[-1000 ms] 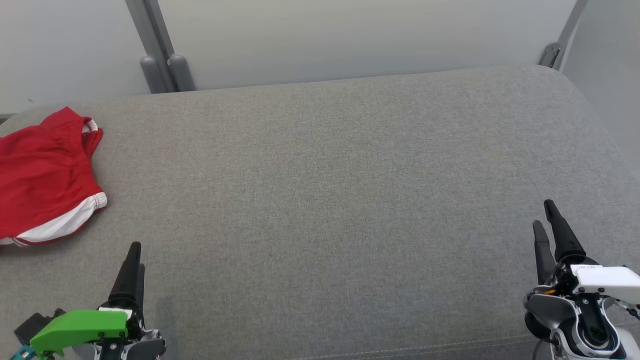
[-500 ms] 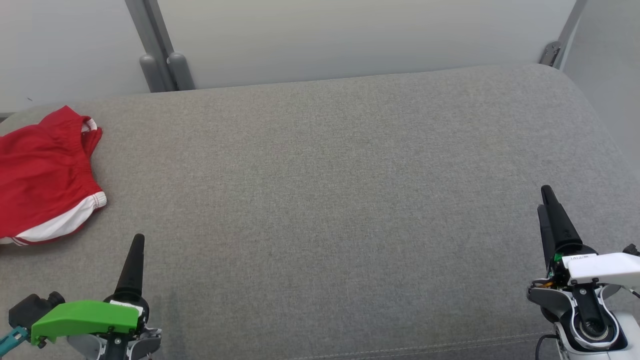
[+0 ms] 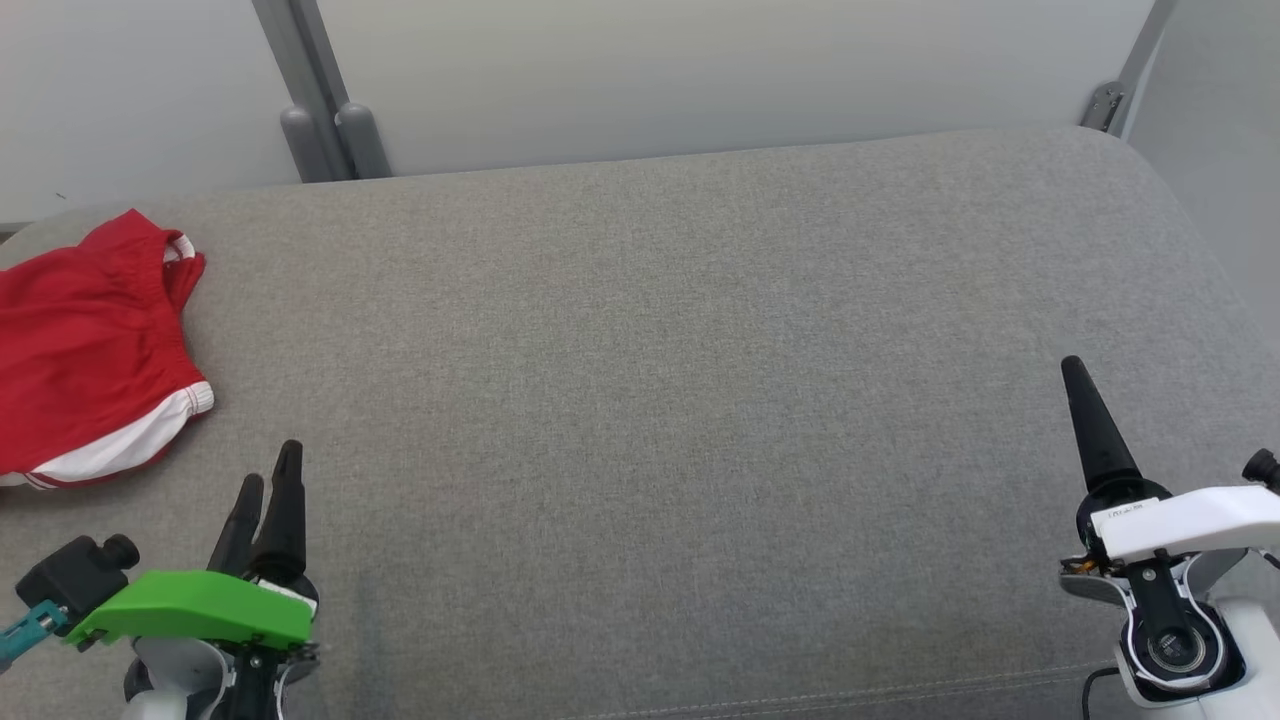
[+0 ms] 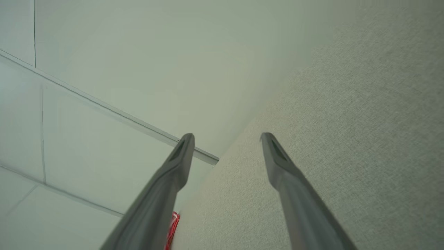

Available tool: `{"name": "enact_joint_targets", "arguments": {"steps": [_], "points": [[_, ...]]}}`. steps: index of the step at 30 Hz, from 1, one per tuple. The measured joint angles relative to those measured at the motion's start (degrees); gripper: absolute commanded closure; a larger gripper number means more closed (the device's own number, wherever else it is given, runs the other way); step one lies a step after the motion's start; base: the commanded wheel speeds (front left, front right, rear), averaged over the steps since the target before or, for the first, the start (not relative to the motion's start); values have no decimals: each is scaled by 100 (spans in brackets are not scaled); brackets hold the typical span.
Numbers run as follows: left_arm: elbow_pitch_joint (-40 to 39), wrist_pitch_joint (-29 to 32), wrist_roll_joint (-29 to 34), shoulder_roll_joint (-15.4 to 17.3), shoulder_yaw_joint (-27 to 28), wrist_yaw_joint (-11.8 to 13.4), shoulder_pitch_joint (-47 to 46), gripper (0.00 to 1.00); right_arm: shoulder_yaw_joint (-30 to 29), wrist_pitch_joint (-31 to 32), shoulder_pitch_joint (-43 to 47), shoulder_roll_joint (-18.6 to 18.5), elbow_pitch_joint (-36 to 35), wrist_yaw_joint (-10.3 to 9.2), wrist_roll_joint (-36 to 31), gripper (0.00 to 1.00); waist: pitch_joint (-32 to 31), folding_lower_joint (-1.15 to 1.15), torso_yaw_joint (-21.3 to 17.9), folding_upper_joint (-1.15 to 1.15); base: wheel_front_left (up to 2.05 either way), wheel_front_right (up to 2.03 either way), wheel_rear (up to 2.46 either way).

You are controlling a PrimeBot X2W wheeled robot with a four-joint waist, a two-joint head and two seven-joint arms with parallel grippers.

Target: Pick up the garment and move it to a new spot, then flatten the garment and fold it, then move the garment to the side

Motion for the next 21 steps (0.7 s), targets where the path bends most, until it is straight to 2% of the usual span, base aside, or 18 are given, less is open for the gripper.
{"name": "enact_joint_targets", "arguments": {"steps": [6, 21], "points": [[-103, -105, 639, 11, -101, 91, 0, 0, 186, -119, -88, -196, -91, -59, -754, 0, 9, 0, -2, 0, 0, 0, 0], [-279, -397, 1789, -2, -282, 291, -2, 0, 508, -392, -172, -255, -308, -349, -2128, 0, 14, 0, -5, 0, 0, 0, 0]]}}
